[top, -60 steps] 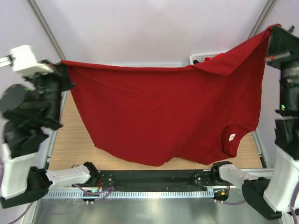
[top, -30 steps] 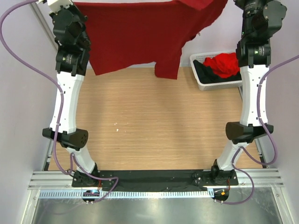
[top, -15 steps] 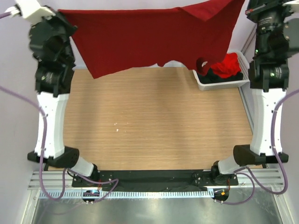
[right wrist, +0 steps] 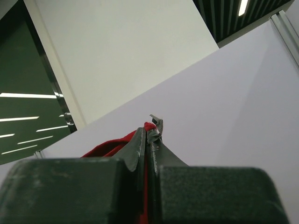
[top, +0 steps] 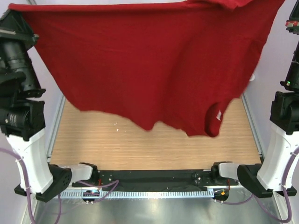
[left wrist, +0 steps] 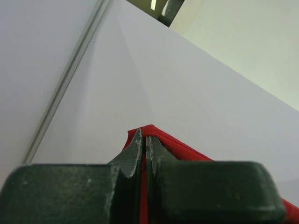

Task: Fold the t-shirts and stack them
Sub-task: Flatten the tshirt out

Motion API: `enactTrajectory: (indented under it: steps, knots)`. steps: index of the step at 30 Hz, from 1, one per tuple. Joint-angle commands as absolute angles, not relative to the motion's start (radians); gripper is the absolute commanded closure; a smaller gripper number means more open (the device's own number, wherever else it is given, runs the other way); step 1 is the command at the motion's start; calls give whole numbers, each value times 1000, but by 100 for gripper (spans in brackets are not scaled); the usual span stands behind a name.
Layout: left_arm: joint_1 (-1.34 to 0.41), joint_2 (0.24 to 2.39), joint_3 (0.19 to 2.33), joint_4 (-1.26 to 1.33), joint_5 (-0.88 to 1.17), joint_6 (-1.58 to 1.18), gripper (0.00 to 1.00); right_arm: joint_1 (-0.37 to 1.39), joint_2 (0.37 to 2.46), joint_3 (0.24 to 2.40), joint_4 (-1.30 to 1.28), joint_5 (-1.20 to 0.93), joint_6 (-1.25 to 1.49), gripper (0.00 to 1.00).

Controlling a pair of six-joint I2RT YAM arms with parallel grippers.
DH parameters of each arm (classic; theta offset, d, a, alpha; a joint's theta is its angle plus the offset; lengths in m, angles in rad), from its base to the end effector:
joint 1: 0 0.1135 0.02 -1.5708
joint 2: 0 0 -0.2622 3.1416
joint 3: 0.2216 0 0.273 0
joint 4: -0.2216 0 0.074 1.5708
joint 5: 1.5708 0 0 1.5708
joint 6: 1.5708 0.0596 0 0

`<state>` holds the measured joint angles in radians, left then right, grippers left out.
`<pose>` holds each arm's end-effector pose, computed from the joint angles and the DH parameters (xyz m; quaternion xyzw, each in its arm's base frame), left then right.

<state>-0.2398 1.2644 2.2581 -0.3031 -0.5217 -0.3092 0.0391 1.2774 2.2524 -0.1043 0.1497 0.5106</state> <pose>0.1361 -0.0027 0.6995 -0.2475 0.4033 -0.1312 0.8712 0.1299 -0.0038 0.7203 0.1482 0.3161 0.2295 0.9085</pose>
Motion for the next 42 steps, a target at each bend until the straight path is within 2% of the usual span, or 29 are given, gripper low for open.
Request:
enactTrajectory:
  steps: [1,11,18,23,29,32,33,35,37,42]
  knots:
    - [-227,1353,2276,-262,-566,-290,99,31,1376,2249,-61,198,520,99]
    - [-227,1569,2433,-147,-586,-244,100,31,1618,2371,41,158,551,99]
    - [-209,1739,2563,-63,-611,-242,99,29,1854,2673,40,159,564,99]
    - [-164,1787,2585,-58,-568,-313,99,14,1864,2677,51,172,561,99]
    - [-152,1744,2517,-106,-555,-325,100,-21,1801,2603,19,144,565,99]
    - [-150,1686,2433,-169,-554,-334,99,-23,1723,2518,-41,117,561,99]
    - [-152,1630,2390,-202,-554,-350,100,-23,1683,2403,-47,112,572,99]
    - [-152,1536,2164,-209,-557,-380,99,-23,1541,2247,-45,103,586,99]
    - [-152,1392,1910,-213,-539,-437,100,-23,1447,2000,-44,80,610,99]
    - [-152,1099,1449,-334,-477,-574,99,47,1096,1477,-138,81,607,99]
